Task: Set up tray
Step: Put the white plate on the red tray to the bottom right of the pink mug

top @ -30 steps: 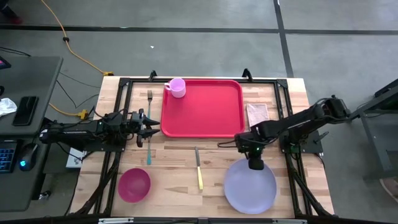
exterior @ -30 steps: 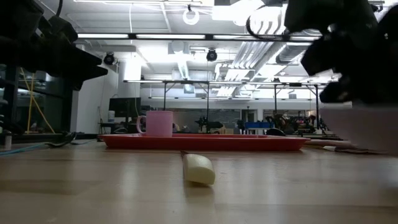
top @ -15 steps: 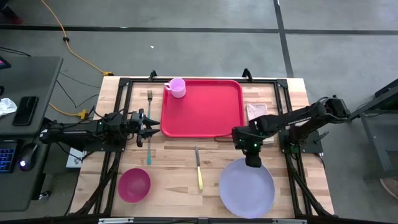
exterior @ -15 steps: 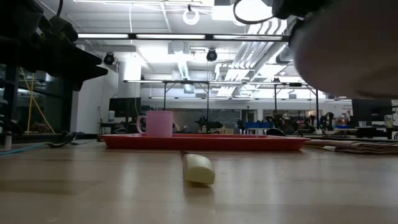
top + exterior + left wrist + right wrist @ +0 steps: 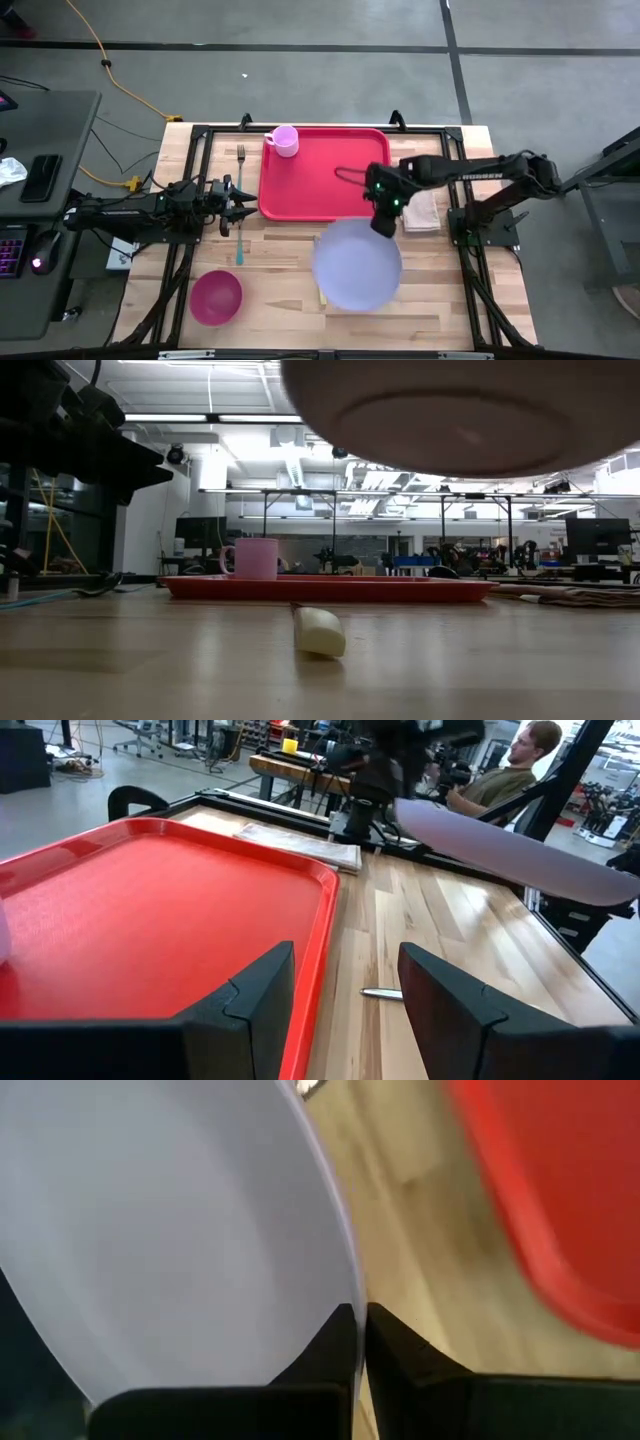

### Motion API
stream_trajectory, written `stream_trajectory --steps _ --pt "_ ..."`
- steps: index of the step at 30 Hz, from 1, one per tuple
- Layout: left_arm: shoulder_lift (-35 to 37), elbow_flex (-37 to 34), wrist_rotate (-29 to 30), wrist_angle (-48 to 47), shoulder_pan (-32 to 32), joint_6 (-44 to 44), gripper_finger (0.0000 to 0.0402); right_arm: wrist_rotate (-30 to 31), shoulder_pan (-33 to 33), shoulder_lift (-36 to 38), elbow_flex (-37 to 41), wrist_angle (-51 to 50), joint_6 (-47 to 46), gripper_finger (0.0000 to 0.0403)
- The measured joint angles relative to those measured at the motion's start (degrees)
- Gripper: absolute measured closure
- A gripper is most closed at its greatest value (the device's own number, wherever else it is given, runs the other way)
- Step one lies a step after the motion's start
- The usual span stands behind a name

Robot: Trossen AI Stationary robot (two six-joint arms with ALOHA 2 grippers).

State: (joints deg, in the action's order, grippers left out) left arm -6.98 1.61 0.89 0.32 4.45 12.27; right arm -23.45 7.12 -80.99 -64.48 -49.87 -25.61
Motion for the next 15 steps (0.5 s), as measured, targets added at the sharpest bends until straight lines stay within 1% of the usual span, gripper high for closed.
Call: stream_trajectory --steps 6,15 --pt "0.0 0.0 0.0 0.0 0.02 0.01 0.019 0.03 6.49 -0.02 -0.49 0.11 -3.39 0.0403" --pt "0.0 0.0 0.0 0.0 0.01 0.02 0.019 1.53 13.14 -0.04 -0.49 3.18 -8.64 0.0403"
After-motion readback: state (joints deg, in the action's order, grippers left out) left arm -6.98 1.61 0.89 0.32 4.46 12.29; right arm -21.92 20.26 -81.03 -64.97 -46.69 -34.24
